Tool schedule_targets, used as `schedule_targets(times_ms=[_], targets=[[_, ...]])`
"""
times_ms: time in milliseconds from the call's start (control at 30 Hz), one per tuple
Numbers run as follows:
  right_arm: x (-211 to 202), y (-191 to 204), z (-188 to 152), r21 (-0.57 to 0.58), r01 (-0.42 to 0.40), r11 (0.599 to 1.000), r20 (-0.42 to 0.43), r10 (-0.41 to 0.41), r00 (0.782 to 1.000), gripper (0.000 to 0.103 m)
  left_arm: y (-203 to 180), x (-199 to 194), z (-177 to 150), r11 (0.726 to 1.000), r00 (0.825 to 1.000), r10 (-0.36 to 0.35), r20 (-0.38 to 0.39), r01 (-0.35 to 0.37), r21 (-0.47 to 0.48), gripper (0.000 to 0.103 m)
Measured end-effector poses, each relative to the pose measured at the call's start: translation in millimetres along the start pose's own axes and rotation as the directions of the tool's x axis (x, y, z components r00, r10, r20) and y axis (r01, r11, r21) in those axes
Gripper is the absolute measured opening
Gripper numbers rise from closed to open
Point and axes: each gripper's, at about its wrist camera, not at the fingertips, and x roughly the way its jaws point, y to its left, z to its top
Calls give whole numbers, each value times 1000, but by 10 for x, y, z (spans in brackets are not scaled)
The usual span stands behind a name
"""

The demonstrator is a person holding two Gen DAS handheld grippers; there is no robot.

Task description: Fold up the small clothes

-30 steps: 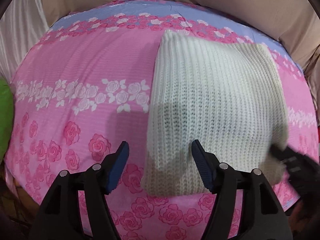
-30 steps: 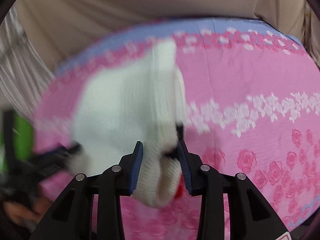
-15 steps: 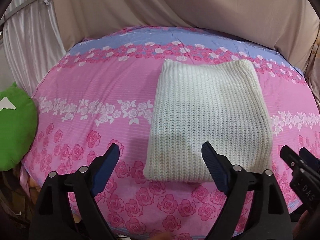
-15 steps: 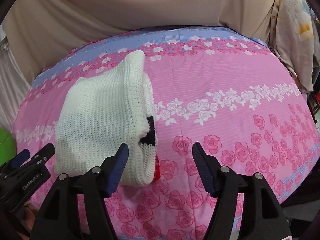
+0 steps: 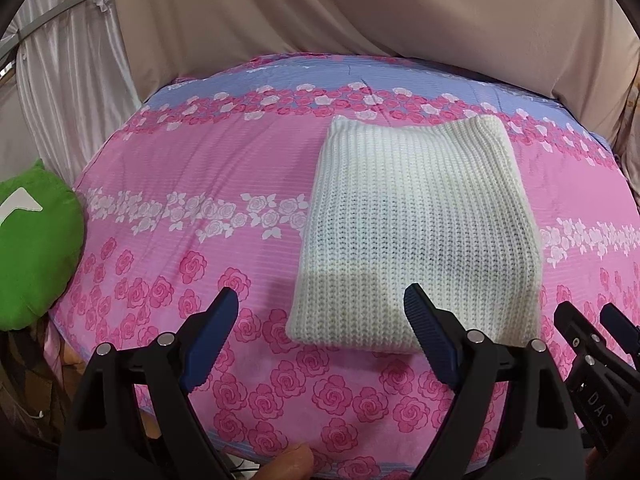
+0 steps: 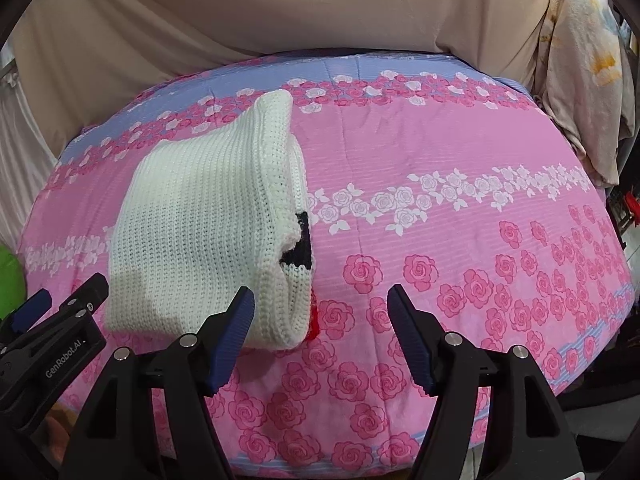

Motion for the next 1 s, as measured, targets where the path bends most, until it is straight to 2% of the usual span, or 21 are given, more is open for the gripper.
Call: schedule_targets(times_ms=[500,1000], targets=[[4,7,-85,19,12,1000,-29,-11,1000,69,-33,-1,-66,1000,1000,-1,-10,1,7,82],[-60,103,-114,-17,-4,1000,-9,3,1000,70,-79,-27,-107,1000,1000,1,-4,-1,19,82]])
